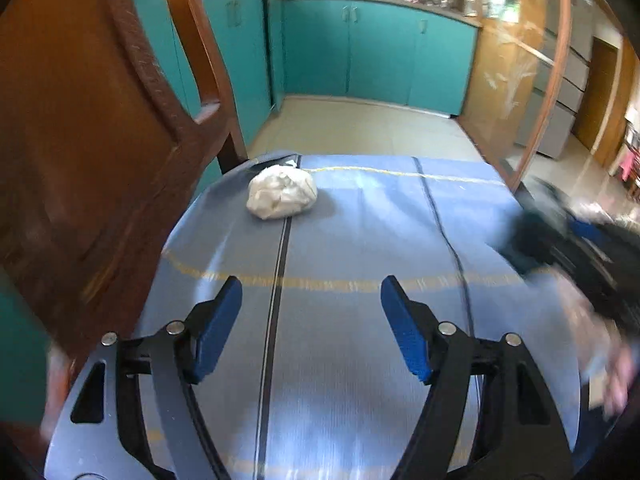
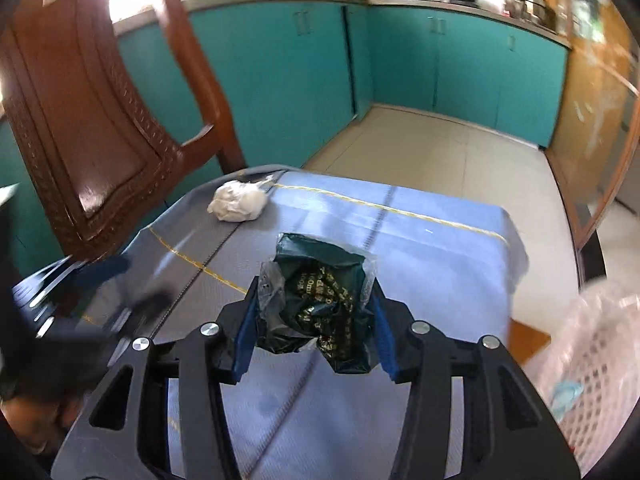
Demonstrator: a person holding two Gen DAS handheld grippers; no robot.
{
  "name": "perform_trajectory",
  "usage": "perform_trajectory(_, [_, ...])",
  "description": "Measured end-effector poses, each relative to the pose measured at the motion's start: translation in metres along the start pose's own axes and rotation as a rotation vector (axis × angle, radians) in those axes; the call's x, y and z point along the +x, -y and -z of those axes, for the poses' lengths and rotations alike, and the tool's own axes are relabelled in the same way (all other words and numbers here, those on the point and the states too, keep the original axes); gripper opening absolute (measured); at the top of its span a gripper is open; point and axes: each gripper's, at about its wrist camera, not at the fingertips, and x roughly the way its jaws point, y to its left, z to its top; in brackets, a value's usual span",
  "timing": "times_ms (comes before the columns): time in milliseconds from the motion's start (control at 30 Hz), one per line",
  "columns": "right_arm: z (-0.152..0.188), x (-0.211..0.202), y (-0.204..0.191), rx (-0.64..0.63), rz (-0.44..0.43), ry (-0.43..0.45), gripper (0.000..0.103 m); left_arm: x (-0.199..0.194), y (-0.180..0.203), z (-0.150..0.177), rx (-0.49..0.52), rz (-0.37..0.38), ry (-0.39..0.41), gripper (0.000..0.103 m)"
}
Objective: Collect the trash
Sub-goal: 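Grasp the dark green bag with the right tool while the left tool grasps the white tissue ball, then lift the green bag and tissue ball toward the wastebasket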
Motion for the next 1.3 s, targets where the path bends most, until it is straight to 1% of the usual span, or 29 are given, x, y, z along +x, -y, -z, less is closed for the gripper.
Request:
perform_trajectory(33, [0.007,-0.003,0.005,0.018,0.0,0.001,0.05,0.008,0.001,-0.008,-0.007,-0.007,-0.006,0.075])
perform_trajectory(67, [0.008,-0.003,0.008,0.028,0.002,0.002,0.05,0.018,0.001,-0.017,-0.013,-0.021,-0.01,0.081])
perform_trajectory(133, [0.011,-0.005,0.016,0.051,0.009,-0.002,0.05,0.042,0.006,-0.041,-0.002,-0.109,-0.003,0.088])
perform_trajectory(167, [0.011,-0.004,0.017,0.055,0.008,-0.004,0.05,0.05,0.007,-0.048,0.011,-0.141,-0.002,0.089])
perform_trajectory(200, [0.012,-0.005,0.019,0.058,0.01,-0.005,0.05,0.065,0.009,-0.057,0.034,-0.181,-0.018,0.089])
perform_trajectory(233, [0.013,-0.006,0.02,0.055,0.013,-0.005,0.05,0.077,0.01,-0.062,0.046,-0.193,-0.044,0.089])
perform_trajectory(333, [0.013,-0.005,0.017,0.028,0.021,0.004,0.05,0.11,0.01,-0.071,0.046,-0.186,-0.116,0.089])
perform_trajectory(433, [0.013,-0.011,0.016,0.011,-0.008,0.018,0.05,0.132,0.007,-0.071,0.066,-0.191,-0.165,0.089])
perform_trajectory(500, [0.014,-0.017,0.018,0.007,-0.011,0.027,0.05,0.137,0.002,-0.07,0.064,-0.181,-0.173,0.078])
perform_trajectory(533, [0.015,-0.019,0.018,0.002,-0.006,0.031,0.05,0.137,0.0,-0.069,0.06,-0.187,-0.172,0.07])
perform_trajectory(567, [0.014,-0.019,0.018,0.0,-0.003,0.033,0.05,0.135,-0.003,-0.069,0.049,-0.194,-0.165,0.059])
perform_trajectory(600, [0.014,-0.019,0.018,0.001,0.0,0.032,0.05,0.13,-0.006,-0.069,0.036,-0.186,-0.157,0.057])
perform_trajectory(633, [0.014,-0.018,0.018,0.006,-0.001,0.029,0.05,0.125,-0.009,-0.068,0.017,-0.167,-0.147,0.051])
perform_trajectory(700, [0.013,-0.014,0.018,0.012,0.004,0.02,0.05,0.112,-0.012,-0.065,-0.005,-0.144,-0.123,0.049])
perform_trajectory(733, [0.013,-0.012,0.017,0.008,0.011,0.016,0.05,0.103,-0.01,-0.061,-0.001,-0.145,-0.103,0.048])
perform_trajectory(800, [0.014,-0.008,0.014,-0.002,0.023,0.01,0.05,0.079,-0.007,-0.053,0.002,-0.142,-0.049,0.048])
perform_trajectory(1000, [0.019,-0.008,0.001,-0.021,0.049,0.01,0.05,-0.006,0.004,-0.016,-0.006,-0.085,0.095,0.048])
perform_trajectory(1033, [0.021,-0.009,-0.001,-0.025,0.053,0.016,0.05,-0.022,0.008,-0.005,-0.002,-0.071,0.117,0.048])
perform_trajectory(1167, [0.029,-0.016,-0.007,-0.032,0.065,0.036,0.05,-0.068,0.018,0.026,0.044,-0.063,0.178,0.049])
perform_trajectory(1300, [0.042,-0.028,-0.011,-0.024,0.079,0.057,0.05,-0.094,0.022,0.046,0.08,-0.074,0.219,0.049])
